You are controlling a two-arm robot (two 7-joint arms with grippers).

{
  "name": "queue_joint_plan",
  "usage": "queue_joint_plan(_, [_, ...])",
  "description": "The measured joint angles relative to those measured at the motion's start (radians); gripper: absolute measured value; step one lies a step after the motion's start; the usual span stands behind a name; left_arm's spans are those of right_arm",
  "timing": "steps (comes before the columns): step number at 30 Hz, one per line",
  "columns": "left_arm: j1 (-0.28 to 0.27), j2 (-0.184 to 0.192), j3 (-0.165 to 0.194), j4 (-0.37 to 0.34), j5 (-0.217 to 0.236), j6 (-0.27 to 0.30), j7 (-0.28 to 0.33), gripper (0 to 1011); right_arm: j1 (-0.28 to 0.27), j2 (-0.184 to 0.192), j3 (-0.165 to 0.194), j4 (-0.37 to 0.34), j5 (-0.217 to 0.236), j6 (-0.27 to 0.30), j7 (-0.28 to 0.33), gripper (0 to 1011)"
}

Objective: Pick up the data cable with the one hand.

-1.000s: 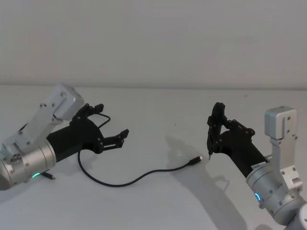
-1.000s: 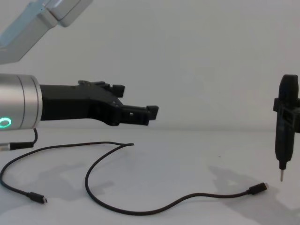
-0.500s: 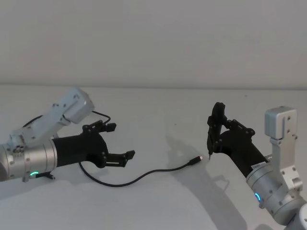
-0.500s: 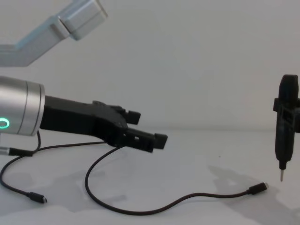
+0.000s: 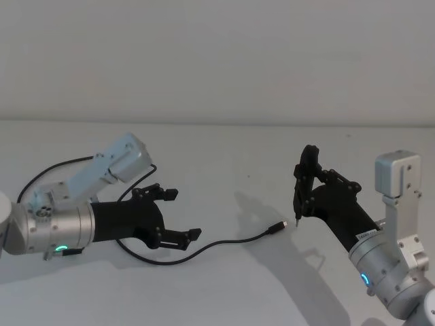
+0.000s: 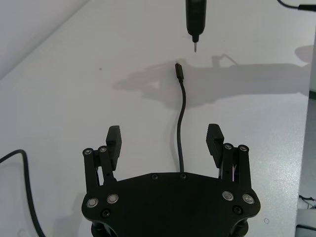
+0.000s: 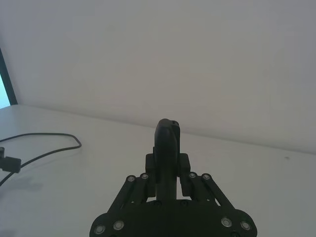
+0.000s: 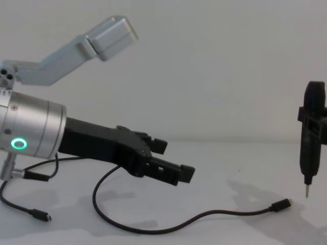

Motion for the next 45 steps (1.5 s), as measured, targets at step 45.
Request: queue_joint_plan(45, [-0.075,-0.105,0.129,0.139,0.071,0.05,0.046,1001,0.0,0.0,0.0,0.0,0.0,0.0,0.0,275])
